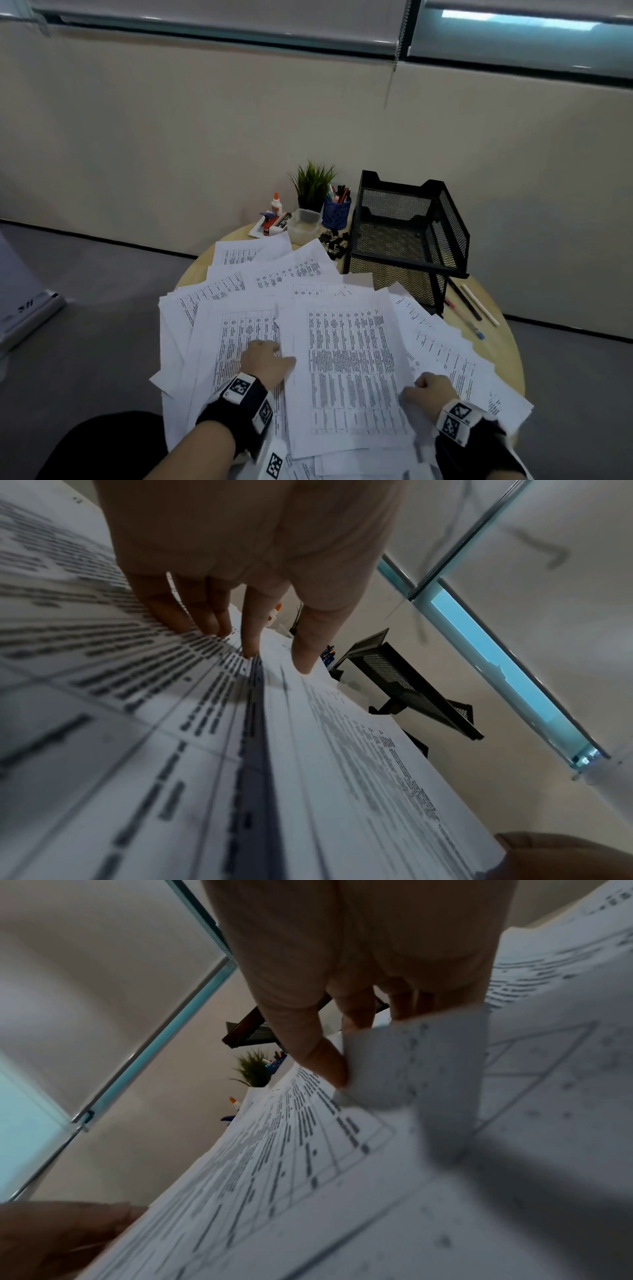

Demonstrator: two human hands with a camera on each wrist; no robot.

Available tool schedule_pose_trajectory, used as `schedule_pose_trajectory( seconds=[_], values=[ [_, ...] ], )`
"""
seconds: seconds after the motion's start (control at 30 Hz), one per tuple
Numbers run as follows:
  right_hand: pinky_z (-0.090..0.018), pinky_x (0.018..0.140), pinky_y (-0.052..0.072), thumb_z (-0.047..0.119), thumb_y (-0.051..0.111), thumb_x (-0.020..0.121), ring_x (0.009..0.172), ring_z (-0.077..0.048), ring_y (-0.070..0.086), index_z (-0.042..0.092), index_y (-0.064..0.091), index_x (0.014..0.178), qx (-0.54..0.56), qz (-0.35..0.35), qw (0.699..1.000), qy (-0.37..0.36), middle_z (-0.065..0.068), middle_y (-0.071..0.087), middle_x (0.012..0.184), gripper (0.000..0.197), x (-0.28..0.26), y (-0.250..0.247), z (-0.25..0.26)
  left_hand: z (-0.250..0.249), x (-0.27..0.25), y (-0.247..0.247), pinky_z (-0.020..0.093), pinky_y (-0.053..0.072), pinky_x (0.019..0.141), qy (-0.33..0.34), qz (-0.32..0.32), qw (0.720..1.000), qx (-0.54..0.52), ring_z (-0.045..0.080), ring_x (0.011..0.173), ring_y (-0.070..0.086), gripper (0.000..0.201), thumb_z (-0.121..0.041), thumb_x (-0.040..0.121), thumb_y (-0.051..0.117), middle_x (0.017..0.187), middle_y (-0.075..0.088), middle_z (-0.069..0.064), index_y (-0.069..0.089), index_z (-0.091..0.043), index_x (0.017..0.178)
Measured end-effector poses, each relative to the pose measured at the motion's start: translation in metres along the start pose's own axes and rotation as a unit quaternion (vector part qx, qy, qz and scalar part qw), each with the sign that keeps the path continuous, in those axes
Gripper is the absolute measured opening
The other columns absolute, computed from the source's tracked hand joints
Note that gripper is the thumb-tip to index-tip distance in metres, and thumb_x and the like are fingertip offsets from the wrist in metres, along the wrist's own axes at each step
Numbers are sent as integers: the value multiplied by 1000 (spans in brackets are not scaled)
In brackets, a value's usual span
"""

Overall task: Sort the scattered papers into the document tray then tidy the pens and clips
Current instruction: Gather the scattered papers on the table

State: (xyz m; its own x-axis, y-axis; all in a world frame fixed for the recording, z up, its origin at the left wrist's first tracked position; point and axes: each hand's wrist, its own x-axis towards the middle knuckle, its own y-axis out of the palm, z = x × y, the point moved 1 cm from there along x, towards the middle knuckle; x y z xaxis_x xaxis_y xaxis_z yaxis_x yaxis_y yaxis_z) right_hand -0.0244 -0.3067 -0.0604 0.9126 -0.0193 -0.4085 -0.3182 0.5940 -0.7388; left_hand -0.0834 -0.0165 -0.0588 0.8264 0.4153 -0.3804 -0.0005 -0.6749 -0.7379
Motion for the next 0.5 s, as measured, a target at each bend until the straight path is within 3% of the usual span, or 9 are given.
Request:
schedule_pose_trajectory(
  seconds=[0.07, 0.13, 0.23, 0.3, 0.4, 0.47, 0.5],
  values=[
    [-20, 45, 25, 10, 68, 70, 51, -13, 35, 15, 37, 55, -17, 27, 999, -32, -1, 37, 61, 35, 1, 7, -1, 1, 3, 3, 20, 44, 61, 15, -5, 1000, -21, 18, 82, 63, 27, -49, 57, 55, 95, 67, 3, 61, -24, 66],
    [-19, 47, 25, 9, 66, 67, 52, -11, 34, 18, 36, 54, -50, 47, 996, -56, 0, 37, 62, 35, -2, 12, -1, -2, -1, 3, 18, 35, 51, 31, -2, 998, -52, 14, 69, 57, 25, -42, 64, 66, 76, 61, -1, 56, -20, 61],
    [-19, 49, 28, 17, 67, 67, 53, -10, 38, 19, 37, 52, -70, 41, 995, -65, 2, 40, 62, 33, -4, 11, -4, -1, -4, 4, 17, 37, 53, 25, 25, 995, -91, 14, 67, 52, 24, -19, 77, 71, 71, 54, -1, 50, -16, 65],
    [-21, 56, 38, 32, 68, 68, 67, -12, 50, 19, 46, 57, -108, -11, 993, -54, 1, 49, 78, 28, -3, 3, -4, 6, 0, 4, 21, 35, 57, 14, 14, 996, -86, 16, 68, 48, 21, -10, 81, 64, 74, 52, 1, 46, -14, 69],
    [-29, 83, 48, 36, 68, 74, 97, -20, 55, 17, 58, 89, -99, -63, 993, -27, -4, 51, 109, 26, 5, -15, -2, 13, 4, -2, 22, 27, 52, -13, -36, 994, -98, 15, 63, 41, 29, -5, 85, 56, 67, 44, -1, 39, -17, 65],
    [-32, 92, 45, 27, 65, 81, 111, -24, 53, 11, 53, 116, -79, -53, 995, -1, -8, 51, 125, 40, 12, -23, 2, 17, 5, -3, 22, 26, 53, -27, -52, 990, -126, 15, 60, 39, 29, -2, 86, 52, 65, 42, 1, 38, -16, 65],
    [-33, 94, 45, 22, 61, 85, 114, -26, 54, 10, 50, 122, -85, -46, 995, 6, -10, 52, 128, 41, 16, -25, 4, 18, 4, -3, 22, 26, 53, -35, -56, 988, -137, 15, 59, 38, 27, 0, 86, 51, 65, 42, 1, 39, -14, 66]
  ],
)
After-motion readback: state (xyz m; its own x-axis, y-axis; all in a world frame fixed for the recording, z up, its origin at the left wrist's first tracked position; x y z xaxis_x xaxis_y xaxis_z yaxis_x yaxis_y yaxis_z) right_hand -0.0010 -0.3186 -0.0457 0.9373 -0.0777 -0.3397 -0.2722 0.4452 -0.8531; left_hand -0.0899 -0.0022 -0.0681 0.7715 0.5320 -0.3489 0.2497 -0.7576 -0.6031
